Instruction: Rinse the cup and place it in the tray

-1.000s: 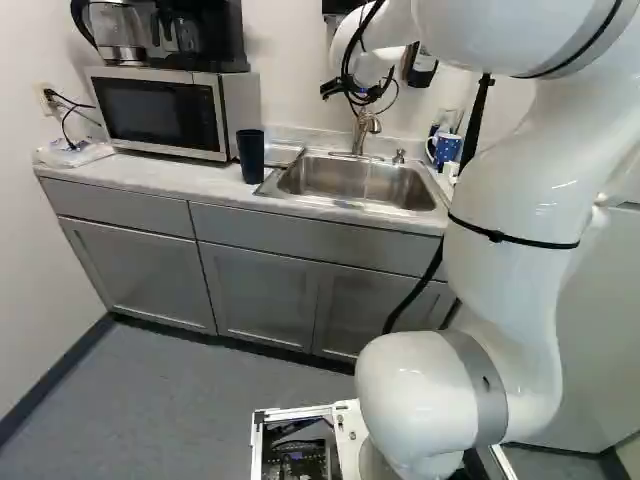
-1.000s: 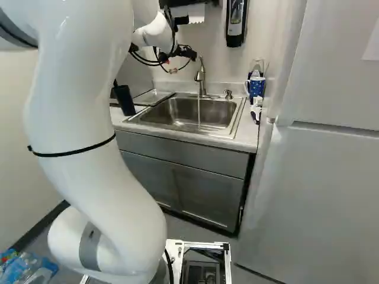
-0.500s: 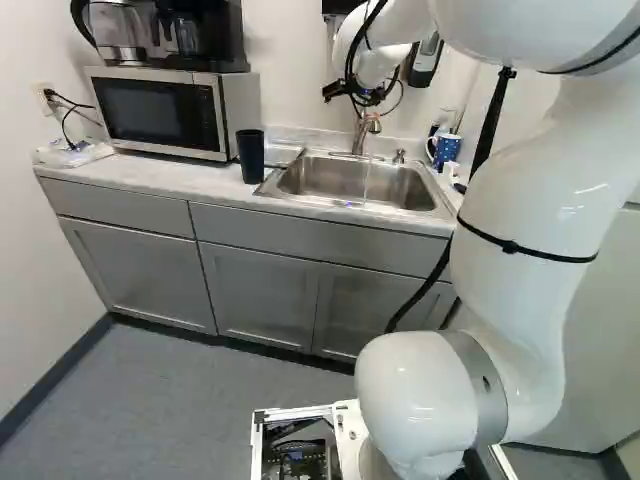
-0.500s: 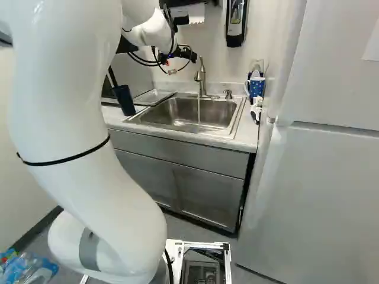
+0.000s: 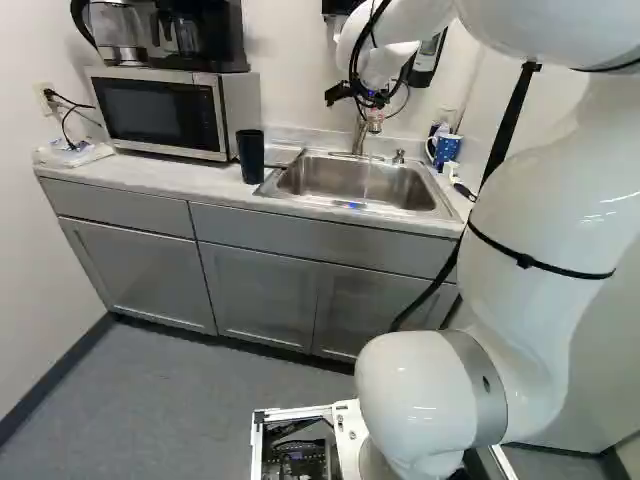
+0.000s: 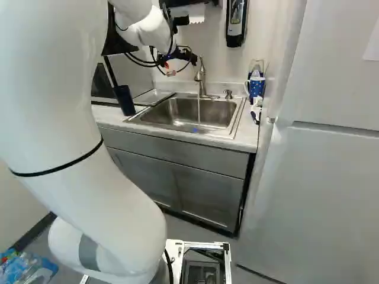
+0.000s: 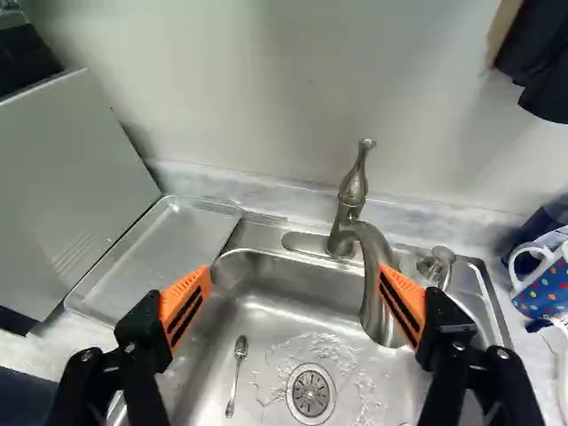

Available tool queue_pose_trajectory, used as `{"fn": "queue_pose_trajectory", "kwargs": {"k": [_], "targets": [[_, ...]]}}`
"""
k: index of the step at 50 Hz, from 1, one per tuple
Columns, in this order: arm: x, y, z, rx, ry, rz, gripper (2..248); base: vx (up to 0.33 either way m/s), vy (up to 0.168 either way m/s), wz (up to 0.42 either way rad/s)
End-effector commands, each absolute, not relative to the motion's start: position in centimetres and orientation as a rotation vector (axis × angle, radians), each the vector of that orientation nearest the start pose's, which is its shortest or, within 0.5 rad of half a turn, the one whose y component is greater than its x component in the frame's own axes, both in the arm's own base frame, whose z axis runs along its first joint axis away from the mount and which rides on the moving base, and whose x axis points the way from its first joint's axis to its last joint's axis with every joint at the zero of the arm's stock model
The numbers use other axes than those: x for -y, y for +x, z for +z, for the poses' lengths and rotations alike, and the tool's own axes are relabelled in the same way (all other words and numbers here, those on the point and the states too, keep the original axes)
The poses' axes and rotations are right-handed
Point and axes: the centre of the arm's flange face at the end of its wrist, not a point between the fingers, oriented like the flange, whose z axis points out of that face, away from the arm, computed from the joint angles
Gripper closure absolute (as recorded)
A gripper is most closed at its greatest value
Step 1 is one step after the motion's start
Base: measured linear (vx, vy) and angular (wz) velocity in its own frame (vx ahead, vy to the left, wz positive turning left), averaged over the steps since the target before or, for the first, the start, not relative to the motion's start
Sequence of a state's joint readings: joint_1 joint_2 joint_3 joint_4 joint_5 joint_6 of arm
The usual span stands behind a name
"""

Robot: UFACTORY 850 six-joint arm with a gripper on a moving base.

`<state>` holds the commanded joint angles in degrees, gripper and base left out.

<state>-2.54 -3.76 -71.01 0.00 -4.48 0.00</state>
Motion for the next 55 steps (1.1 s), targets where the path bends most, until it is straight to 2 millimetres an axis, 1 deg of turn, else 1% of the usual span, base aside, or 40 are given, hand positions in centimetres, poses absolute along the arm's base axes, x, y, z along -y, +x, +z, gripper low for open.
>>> {"fn": "queue_pose_trajectory", "kwargs": {"k": [27,55], "targets": [[3.1,52.8,68.2,-0.08,-2.749,-1.578,3,0.0,0.0,0.0],[3.7,49.4,67.4,-0.104,-2.826,-1.443,3,0.0,0.0,0.0]]}}
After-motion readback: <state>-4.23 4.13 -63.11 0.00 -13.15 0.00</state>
